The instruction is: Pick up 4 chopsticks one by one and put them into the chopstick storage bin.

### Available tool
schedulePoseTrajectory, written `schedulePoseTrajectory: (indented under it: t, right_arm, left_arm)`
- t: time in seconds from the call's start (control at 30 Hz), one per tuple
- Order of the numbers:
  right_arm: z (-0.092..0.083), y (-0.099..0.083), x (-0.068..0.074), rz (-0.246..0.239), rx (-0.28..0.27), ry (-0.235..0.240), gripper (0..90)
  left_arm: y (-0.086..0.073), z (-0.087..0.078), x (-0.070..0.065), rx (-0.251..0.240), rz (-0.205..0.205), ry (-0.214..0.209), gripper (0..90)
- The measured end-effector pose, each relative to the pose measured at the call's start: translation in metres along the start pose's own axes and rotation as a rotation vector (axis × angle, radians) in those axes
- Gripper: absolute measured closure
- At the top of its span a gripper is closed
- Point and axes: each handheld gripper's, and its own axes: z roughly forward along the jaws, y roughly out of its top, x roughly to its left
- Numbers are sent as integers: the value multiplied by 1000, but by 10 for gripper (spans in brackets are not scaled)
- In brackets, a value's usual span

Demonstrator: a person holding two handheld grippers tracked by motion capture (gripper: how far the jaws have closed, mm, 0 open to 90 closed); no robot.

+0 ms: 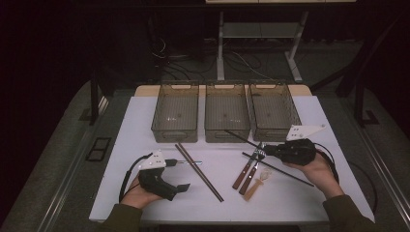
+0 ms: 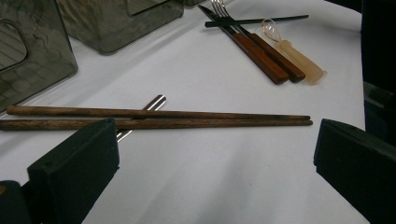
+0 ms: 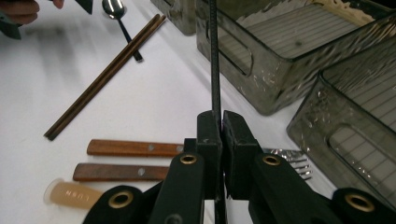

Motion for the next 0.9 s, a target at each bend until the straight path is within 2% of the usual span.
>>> schedulePoseTrajectory:
  t: [0.27, 0.53, 0.9]
  right_arm:
    - [7, 10, 1, 0, -30, -1, 860]
    - [17, 21, 3, 2, -22, 0, 860]
    - [35, 36, 8, 2, -21, 23, 860]
  left_arm:
    - [0, 0, 0, -1, 2, 0, 0]
    - [0, -1, 0, -3, 4, -2, 0]
    - [0, -1, 0, -4, 5, -3, 0]
